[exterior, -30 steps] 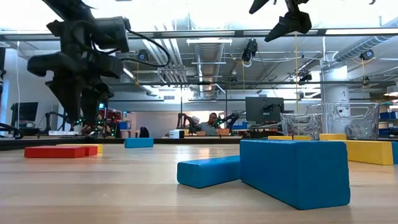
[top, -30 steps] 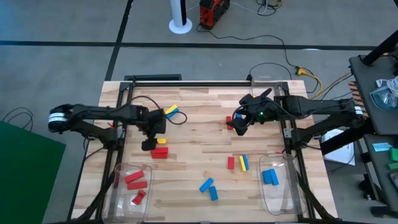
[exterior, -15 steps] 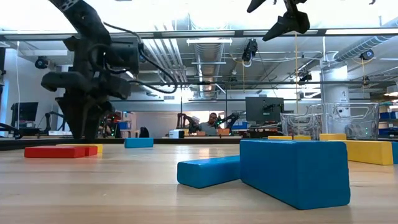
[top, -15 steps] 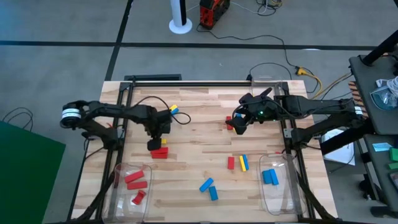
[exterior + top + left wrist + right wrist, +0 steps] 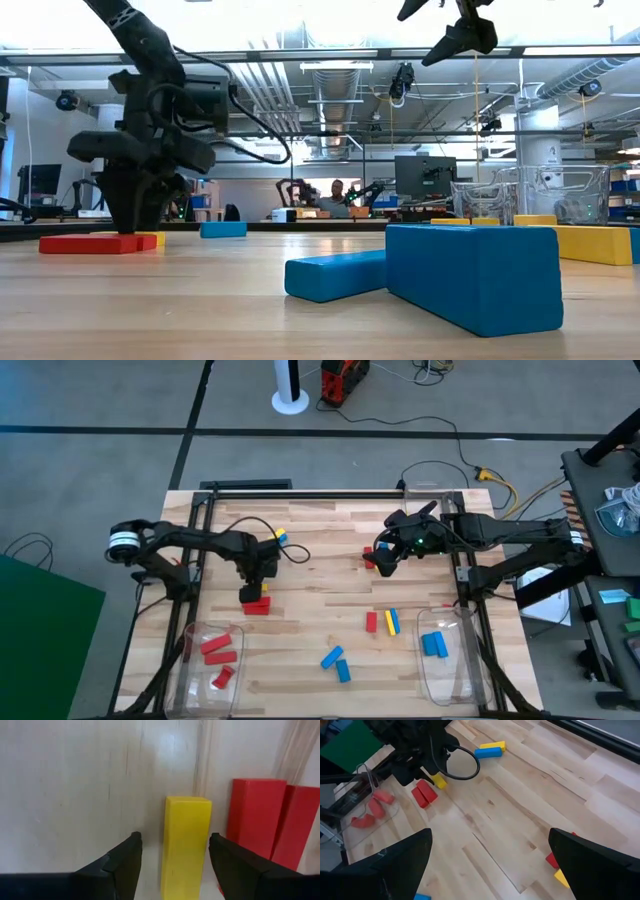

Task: Sort blocks
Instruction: Put the yellow block into the top right transparent bin

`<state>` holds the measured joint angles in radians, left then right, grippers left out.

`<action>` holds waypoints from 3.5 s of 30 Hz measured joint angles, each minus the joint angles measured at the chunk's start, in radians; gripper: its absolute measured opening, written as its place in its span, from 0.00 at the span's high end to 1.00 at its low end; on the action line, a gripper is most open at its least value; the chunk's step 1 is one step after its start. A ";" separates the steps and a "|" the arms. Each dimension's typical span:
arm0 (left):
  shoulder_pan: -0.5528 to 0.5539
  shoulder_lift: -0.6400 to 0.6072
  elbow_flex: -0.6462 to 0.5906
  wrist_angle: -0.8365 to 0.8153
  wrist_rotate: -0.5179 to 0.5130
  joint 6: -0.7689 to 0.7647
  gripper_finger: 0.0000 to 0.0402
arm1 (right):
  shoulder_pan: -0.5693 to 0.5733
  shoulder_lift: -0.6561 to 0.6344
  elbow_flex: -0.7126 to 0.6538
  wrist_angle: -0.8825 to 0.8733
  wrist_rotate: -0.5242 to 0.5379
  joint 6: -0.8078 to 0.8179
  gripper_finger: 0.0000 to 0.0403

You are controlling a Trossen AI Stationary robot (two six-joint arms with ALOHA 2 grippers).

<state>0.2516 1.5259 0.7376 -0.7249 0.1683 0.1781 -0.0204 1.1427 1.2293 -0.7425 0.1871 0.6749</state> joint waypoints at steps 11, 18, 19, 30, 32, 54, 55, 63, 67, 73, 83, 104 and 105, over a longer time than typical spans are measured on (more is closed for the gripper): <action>0.000 0.026 -0.004 0.035 -0.053 0.008 0.69 | 0.000 0.000 0.000 0.000 0.000 -0.036 0.03; 0.000 0.027 -0.002 0.040 -0.056 -0.006 0.81 | 0.000 0.000 0.000 0.000 0.000 -0.049 0.03; 0.000 0.028 0.001 0.041 -0.058 -0.012 0.81 | 0.000 0.000 0.000 0.000 0.000 -0.049 0.03; 0.000 -0.012 0.068 0.061 -0.073 -0.037 0.79 | 0.000 0.000 0.000 0.000 -0.002 -0.040 0.03; 0.000 -0.021 0.096 0.054 -0.071 -0.037 0.79 | 0.000 0.000 0.000 0.000 -0.002 -0.040 0.03; -0.001 -0.040 0.660 0.006 -0.116 -0.030 0.78 | -0.058 0.007 -0.002 0.090 -0.010 0.342 0.03; -0.001 -0.040 0.674 0.006 -0.126 -0.030 0.78 | -0.062 0.008 -0.002 0.119 -0.010 0.340 0.03; -0.003 0.012 0.776 0.015 -0.144 -0.040 0.78 | -0.095 0.059 0.006 0.293 -0.011 0.291 0.03; -0.006 0.071 0.839 0.007 -0.144 -0.048 0.78 | -0.103 0.091 0.032 0.293 -0.010 0.251 0.03; -0.016 0.163 0.938 -0.046 -0.143 -0.048 0.78 | -0.128 0.128 0.084 0.204 -0.010 0.254 0.03; -0.063 0.278 1.086 -0.063 -0.140 -0.034 0.78 | -0.151 0.164 0.111 0.152 -0.065 0.260 0.03; -0.068 0.308 1.134 -0.082 -0.152 -0.029 0.78 | -0.151 0.180 0.110 0.138 -0.091 0.255 0.46; -0.068 0.308 1.134 -0.080 -0.152 -0.029 0.78 | -0.151 0.182 0.110 0.139 -0.091 0.252 0.49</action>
<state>0.1839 1.8343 1.8717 -0.8052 0.0161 0.1488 -0.1711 1.3243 1.3396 -0.6033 0.0963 0.9268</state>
